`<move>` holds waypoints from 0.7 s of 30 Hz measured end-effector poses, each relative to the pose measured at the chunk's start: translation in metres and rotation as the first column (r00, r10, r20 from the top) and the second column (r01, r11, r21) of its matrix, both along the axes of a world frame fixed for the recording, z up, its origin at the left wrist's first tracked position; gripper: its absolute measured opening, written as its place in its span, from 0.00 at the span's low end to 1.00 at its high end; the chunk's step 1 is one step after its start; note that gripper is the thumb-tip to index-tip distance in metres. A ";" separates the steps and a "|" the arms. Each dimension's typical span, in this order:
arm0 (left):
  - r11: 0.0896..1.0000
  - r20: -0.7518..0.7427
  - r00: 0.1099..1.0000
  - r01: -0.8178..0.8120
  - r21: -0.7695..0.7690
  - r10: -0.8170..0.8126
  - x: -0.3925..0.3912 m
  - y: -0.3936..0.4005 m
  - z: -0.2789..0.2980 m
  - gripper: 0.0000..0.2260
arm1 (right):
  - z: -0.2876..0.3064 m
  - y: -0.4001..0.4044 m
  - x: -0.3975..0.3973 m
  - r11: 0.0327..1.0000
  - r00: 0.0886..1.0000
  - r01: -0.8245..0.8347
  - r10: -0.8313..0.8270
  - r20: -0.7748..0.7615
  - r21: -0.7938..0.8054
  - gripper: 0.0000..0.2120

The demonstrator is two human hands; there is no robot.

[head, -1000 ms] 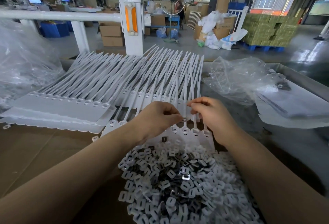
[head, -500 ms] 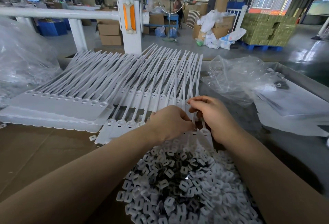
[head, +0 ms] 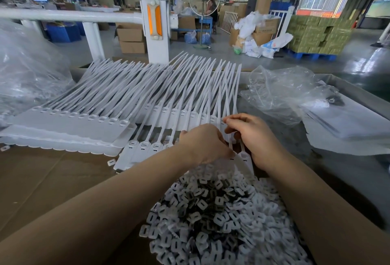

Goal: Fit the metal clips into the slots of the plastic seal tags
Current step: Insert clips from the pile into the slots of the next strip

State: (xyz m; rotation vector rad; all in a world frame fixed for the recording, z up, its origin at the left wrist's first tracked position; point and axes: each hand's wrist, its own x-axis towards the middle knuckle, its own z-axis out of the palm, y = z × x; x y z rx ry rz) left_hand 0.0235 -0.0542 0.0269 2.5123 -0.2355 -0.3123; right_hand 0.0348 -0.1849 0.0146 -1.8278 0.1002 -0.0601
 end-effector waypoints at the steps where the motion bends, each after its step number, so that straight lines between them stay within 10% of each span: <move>1: 1.000 0.001 1.000 0.008 -0.004 -0.008 0.001 0.001 -0.001 0.12 | 0.000 0.000 0.000 1.000 1.000 0.001 -0.001 0.000 0.002 0.06; 11: 0.954 0.045 0.990 0.143 -0.265 -0.136 0.008 0.021 -0.012 0.06 | -0.002 -0.003 0.002 0.999 1.000 0.008 -0.008 -0.016 0.031 0.06; 21: 0.892 0.126 0.895 0.441 -0.104 -0.428 -0.002 0.038 0.009 0.05 | -0.003 -0.003 0.004 0.999 1.000 0.021 -0.020 -0.023 0.041 0.07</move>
